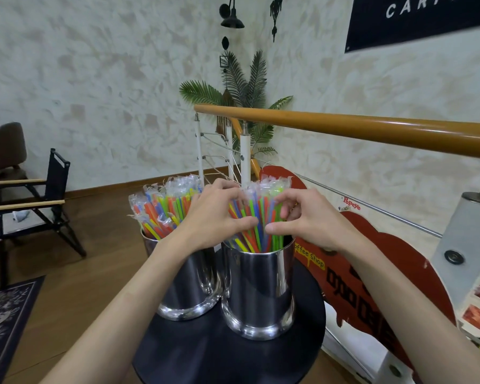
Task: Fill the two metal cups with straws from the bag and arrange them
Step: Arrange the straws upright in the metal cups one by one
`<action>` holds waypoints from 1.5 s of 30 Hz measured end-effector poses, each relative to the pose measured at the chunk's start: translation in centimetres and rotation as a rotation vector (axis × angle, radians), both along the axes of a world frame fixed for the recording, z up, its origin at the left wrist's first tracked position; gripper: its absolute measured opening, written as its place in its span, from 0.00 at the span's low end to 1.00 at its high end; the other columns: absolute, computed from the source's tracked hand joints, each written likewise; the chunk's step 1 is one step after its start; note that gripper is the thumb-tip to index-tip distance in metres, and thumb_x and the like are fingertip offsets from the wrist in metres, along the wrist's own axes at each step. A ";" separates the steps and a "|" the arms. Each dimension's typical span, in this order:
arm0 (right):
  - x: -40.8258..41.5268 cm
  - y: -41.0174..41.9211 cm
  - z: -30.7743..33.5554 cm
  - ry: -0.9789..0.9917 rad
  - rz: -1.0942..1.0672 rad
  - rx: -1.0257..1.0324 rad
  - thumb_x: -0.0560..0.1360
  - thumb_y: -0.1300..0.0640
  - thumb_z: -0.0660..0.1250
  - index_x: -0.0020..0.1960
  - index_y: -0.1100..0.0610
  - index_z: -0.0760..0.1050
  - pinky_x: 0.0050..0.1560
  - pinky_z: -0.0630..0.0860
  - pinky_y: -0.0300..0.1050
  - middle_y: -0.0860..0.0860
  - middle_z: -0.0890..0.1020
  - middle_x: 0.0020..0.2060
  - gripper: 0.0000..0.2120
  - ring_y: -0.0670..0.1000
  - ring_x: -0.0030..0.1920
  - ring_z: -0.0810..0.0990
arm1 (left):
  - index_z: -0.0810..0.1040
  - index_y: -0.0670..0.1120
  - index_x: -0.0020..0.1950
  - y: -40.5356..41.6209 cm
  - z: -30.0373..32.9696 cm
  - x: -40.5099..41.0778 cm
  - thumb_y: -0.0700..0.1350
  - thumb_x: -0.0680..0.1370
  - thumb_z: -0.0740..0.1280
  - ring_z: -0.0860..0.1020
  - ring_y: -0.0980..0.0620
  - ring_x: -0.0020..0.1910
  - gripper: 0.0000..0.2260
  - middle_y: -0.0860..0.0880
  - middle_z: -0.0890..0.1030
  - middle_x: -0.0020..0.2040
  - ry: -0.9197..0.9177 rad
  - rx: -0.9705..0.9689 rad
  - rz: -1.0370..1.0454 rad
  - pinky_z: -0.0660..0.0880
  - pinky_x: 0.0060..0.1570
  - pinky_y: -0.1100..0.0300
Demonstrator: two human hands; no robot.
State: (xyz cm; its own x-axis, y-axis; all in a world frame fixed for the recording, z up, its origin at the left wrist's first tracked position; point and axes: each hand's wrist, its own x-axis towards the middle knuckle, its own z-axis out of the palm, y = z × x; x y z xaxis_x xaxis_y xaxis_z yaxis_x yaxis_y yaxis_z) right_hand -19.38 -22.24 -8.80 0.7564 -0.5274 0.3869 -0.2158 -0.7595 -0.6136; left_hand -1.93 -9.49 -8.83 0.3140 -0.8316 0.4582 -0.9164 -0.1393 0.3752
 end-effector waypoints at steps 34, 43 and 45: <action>0.5 -0.2 -0.6 -0.042 -0.027 -0.006 0.74 0.52 0.75 0.47 0.53 0.81 0.46 0.82 0.54 0.49 0.83 0.41 0.07 0.49 0.42 0.82 | 0.83 0.49 0.53 -0.7 -0.6 0.7 0.55 0.77 0.72 0.78 0.53 0.59 0.11 0.57 0.70 0.68 0.298 0.025 -0.157 0.79 0.58 0.48; 0.2 0.0 -0.2 -0.006 0.052 0.035 0.73 0.51 0.77 0.47 0.48 0.76 0.47 0.80 0.54 0.46 0.81 0.38 0.09 0.47 0.39 0.80 | 0.83 0.51 0.56 -1.0 -1.2 1.1 0.56 0.77 0.72 0.72 0.53 0.66 0.13 0.56 0.71 0.67 0.210 -0.046 -0.138 0.71 0.67 0.42; 0.1 0.2 -0.1 0.005 0.076 0.035 0.74 0.51 0.77 0.47 0.48 0.77 0.46 0.79 0.54 0.46 0.80 0.37 0.08 0.46 0.38 0.79 | 0.83 0.52 0.54 -0.9 -1.1 0.9 0.56 0.77 0.72 0.70 0.53 0.68 0.11 0.55 0.71 0.67 0.166 -0.070 -0.123 0.68 0.68 0.41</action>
State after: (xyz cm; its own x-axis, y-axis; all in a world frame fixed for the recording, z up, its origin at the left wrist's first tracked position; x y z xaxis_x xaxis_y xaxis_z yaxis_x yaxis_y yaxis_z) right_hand -19.32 -22.07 -8.90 0.7967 -0.4813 0.3655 -0.1611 -0.7520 -0.6392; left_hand -1.05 -10.37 -9.94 0.2880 -0.8361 0.4669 -0.8495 0.0021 0.5277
